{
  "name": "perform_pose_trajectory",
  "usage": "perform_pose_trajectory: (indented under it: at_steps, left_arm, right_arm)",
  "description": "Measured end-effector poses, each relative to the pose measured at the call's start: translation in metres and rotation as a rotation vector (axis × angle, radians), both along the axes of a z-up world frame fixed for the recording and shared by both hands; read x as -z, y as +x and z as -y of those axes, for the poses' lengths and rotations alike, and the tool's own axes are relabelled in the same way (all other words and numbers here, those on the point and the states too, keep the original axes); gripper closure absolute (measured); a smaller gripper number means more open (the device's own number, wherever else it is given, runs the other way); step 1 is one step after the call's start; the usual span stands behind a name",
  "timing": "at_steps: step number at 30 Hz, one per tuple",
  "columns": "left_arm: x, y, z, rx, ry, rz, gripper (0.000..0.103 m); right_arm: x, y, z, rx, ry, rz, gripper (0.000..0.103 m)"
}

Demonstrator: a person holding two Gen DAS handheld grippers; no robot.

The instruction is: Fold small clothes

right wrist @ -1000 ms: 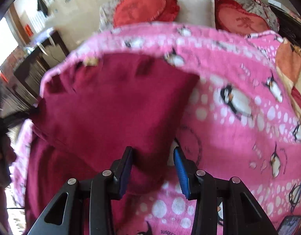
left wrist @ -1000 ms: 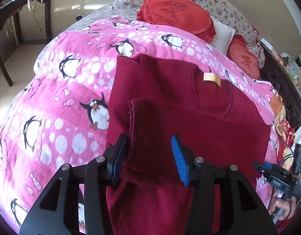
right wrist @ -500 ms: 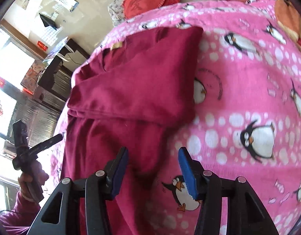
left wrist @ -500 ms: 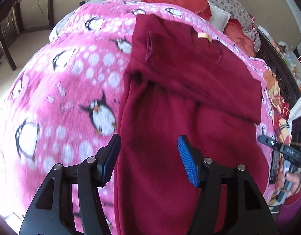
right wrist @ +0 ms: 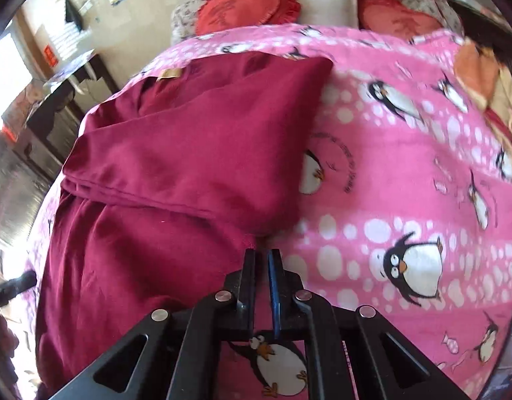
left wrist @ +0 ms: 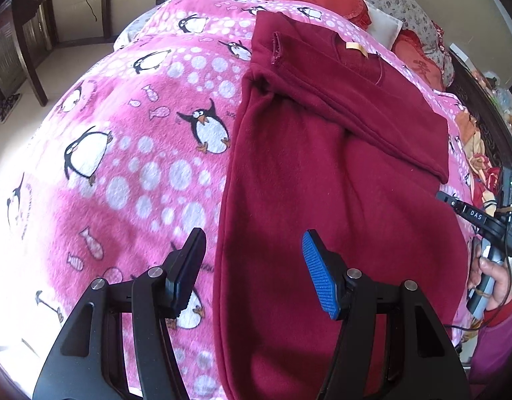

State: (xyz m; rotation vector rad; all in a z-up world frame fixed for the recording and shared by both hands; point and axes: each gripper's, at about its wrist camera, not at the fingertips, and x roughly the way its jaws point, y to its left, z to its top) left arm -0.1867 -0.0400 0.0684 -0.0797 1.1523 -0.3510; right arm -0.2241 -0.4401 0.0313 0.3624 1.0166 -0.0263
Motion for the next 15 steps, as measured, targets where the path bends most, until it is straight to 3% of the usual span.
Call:
perform_pose_trajectory:
  at_steps: [4, 7, 8, 9, 10, 15]
  left_arm:
    - [0.001, -0.007, 0.0, 0.005, 0.005, -0.007, 0.043]
    - [0.0, -0.013, 0.001, 0.018, 0.007, -0.013, 0.043]
    - [0.0, -0.016, 0.002, 0.025, 0.006, -0.018, 0.043]
    - [0.0, -0.019, 0.003, 0.034, 0.006, -0.024, 0.043]
    - [0.0, -0.023, 0.004, 0.044, 0.006, -0.03, 0.043]
    - [0.003, -0.043, -0.005, 0.078, -0.045, -0.111, 0.043]
  right_arm:
    - [-0.014, -0.015, 0.003, -0.011, 0.045, 0.009, 0.096]
    - [-0.024, -0.036, 0.005, -0.026, 0.112, 0.011, 0.09]
    - [-0.026, -0.046, 0.005, -0.036, 0.142, 0.012, 0.08]
    - [-0.026, -0.055, 0.005, -0.045, 0.166, 0.006, 0.059]
    - [-0.026, -0.065, 0.005, -0.053, 0.187, -0.001, 0.051]
    - [-0.025, -0.113, 0.004, -0.096, 0.22, -0.036, 0.047]
